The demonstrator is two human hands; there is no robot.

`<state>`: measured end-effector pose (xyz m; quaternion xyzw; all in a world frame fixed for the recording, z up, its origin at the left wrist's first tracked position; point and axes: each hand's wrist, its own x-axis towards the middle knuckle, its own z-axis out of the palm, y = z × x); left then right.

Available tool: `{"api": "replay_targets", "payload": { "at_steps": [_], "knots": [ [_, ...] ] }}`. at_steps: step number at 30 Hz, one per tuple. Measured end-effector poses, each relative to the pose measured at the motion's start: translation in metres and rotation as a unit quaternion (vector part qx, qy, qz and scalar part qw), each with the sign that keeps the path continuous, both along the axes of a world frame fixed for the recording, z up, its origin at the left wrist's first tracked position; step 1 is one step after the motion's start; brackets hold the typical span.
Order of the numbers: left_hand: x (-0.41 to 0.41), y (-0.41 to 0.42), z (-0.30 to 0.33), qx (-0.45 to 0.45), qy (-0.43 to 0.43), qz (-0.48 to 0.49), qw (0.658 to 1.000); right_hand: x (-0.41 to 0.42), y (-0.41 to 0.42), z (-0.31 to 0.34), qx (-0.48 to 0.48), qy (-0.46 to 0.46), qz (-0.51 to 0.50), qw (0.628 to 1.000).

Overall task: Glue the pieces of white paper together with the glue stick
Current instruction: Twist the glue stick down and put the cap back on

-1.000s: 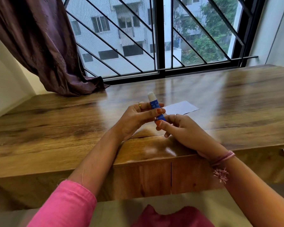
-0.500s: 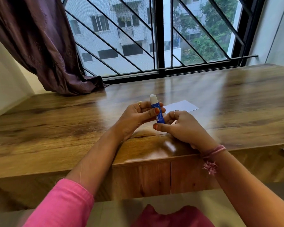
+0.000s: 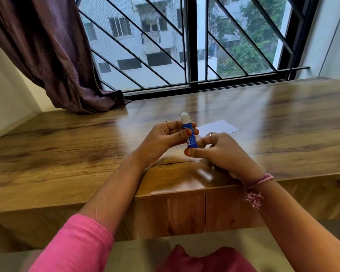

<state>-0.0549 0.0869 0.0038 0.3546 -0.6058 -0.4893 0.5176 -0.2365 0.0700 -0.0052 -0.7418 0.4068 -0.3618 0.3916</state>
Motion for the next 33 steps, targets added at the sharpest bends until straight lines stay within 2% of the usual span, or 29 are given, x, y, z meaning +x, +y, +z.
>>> {"api": "replay_targets", "payload": {
  "at_steps": [2, 6, 9, 13, 17, 22, 26, 29, 33],
  "knots": [
    [0.0006, 0.0001, -0.0005, 0.0, -0.007, 0.006, 1.0, 0.0028, 0.0003, 0.0008, 0.004, 0.001, -0.025, 1.0],
    [0.0001, 0.0002, 0.0003, -0.005, -0.001, 0.002, 1.0, 0.0077, 0.0021, -0.0021, -0.058, 0.025, -0.084, 0.994],
    [0.0009, 0.0007, 0.0013, -0.002, 0.018, -0.007, 1.0, 0.0055, 0.0047, -0.0017, -0.066, 0.008, -0.053, 0.996],
    [0.0015, 0.0006, 0.0006, 0.005, 0.011, -0.014, 1.0, -0.0005, 0.0045, -0.0015, -0.018, 0.001, 0.031, 0.999],
    [0.0001, 0.0014, -0.0008, 0.003, -0.012, -0.012, 1.0, 0.0013, 0.0013, -0.0025, -0.028, -0.005, -0.011, 1.0],
    [-0.0018, 0.0011, -0.0005, -0.004, -0.015, -0.013, 1.0, 0.0053, 0.0035, -0.0037, -0.094, 0.037, -0.082, 0.992],
    [-0.0002, 0.0018, 0.0003, -0.001, -0.001, -0.015, 1.0, 0.0046, 0.0048, -0.0027, -0.104, 0.053, -0.041, 0.992],
    [0.0004, 0.0015, -0.0002, -0.004, -0.003, -0.016, 1.0, 0.0009, 0.0044, -0.0028, -0.06, 0.031, 0.015, 0.998],
    [-0.0001, 0.0024, -0.0004, -0.008, -0.013, -0.017, 1.0, 0.0007, 0.0027, -0.004, -0.047, 0.001, -0.012, 0.999]
  ]
}}
